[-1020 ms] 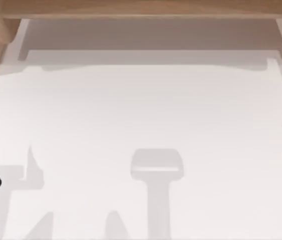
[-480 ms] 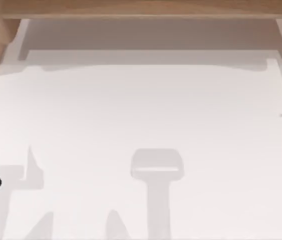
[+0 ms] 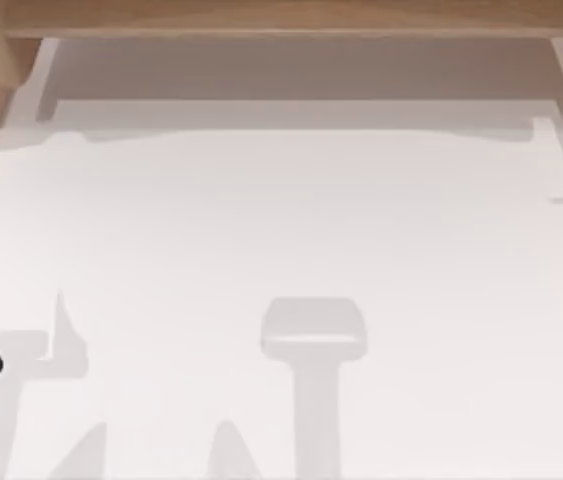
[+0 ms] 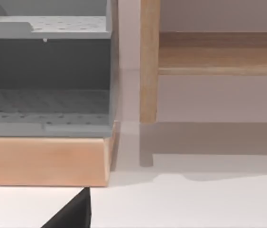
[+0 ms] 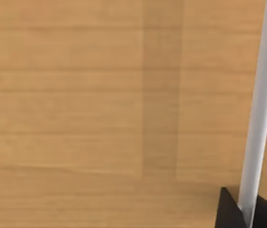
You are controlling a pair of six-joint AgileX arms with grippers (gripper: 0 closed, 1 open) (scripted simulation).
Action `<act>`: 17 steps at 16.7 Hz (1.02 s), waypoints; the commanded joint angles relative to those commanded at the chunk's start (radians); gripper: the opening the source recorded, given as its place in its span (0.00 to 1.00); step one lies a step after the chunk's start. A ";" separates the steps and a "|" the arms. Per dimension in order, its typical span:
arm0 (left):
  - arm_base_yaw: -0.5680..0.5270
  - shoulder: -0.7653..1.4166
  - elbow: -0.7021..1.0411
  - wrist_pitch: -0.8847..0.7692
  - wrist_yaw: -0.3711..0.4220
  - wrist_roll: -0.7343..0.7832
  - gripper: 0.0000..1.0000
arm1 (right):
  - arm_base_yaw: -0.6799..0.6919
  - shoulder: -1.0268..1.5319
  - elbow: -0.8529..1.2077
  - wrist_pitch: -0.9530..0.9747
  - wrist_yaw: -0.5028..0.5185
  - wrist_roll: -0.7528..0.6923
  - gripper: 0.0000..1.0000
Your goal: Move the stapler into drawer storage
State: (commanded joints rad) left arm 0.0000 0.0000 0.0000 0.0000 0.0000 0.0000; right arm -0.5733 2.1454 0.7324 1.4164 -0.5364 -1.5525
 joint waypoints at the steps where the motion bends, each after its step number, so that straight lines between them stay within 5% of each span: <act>1: 0.000 0.000 0.000 0.000 0.000 0.000 1.00 | -0.004 -0.003 -0.006 0.000 -0.002 0.002 0.00; 17: 0.000 0.000 0.000 0.000 0.000 0.000 1.00 | 0.078 0.100 0.241 -0.148 0.083 0.002 0.00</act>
State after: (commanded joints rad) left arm 0.0000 0.0000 0.0000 0.0000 0.0000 0.0000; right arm -0.4952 2.2454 0.9733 1.2687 -0.4533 -1.5501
